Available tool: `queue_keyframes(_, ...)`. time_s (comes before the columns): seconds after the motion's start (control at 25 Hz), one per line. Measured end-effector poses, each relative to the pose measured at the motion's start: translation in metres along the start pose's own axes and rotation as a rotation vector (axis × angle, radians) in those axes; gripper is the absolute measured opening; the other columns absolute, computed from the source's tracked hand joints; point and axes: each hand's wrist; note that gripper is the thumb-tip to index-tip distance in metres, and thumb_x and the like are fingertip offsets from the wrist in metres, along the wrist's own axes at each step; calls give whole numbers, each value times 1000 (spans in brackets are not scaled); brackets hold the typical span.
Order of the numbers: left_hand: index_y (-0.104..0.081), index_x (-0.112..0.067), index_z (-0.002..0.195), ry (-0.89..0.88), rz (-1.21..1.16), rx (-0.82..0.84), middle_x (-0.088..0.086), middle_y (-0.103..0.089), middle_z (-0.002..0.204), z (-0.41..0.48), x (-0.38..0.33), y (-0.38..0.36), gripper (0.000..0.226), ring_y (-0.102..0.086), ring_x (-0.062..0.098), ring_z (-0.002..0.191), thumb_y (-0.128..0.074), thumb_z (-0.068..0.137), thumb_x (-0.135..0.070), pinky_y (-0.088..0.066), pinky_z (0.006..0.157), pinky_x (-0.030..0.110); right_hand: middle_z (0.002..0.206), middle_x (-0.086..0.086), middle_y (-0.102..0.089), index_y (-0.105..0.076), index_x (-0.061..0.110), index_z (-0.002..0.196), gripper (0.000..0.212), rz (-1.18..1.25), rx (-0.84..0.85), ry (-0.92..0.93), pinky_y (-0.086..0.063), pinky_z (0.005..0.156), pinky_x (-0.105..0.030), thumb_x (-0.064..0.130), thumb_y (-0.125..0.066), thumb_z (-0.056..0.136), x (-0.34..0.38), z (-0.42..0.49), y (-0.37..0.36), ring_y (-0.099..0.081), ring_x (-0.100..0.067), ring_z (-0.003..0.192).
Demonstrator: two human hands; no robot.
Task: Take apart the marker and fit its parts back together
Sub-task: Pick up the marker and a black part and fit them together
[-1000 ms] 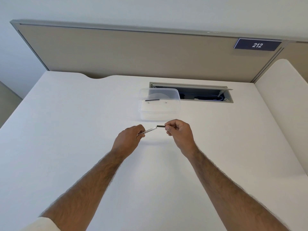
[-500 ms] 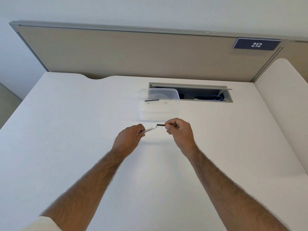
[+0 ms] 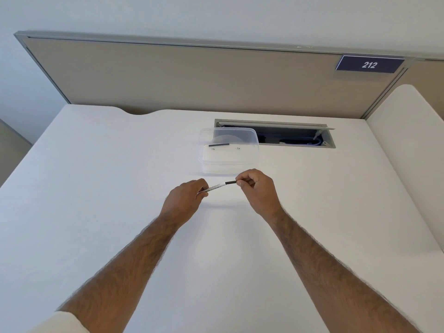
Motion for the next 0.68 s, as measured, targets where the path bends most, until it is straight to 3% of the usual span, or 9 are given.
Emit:
queue_keyframes(0.12,-59,-28,98,-1,-3,1,-14,-65,92,0,1,1,3,-59,15,83,-56,99,-28,-42,61,29,90,0,-69,-73,11,90,12,-75,14,71,-47,73,-14,1,-65,88,1,2,1,-60,-5,77)
queue_keyframes(0.36,-59,-28,99,-15,-15,-10,-14,-64,92,-1,4,0,3,-58,14,83,-56,100,-27,-40,61,28,84,4,-69,-75,9,92,14,34,41,-45,-46,69,-12,0,-67,87,2,3,3,-58,2,70)
queue_keyframes(0.52,-59,-27,101,-61,-9,-12,-15,-61,90,-1,2,0,8,-56,14,82,-51,102,-26,-41,62,30,89,2,-70,-75,10,92,15,3,54,-14,-47,70,-12,-1,-68,85,4,4,2,-59,-2,73)
queue_keyframes(0.68,-60,-27,101,-74,-23,-29,-16,-62,91,1,-3,2,7,-56,13,82,-53,101,-26,-43,62,30,76,8,-69,-74,8,93,13,63,65,-77,-48,67,-14,0,-70,84,7,4,-1,-60,1,67)
Point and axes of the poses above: each hand's wrist, its own z-axis towards the middle knuckle, its own y-axis out of the back of the hand, x = y × z
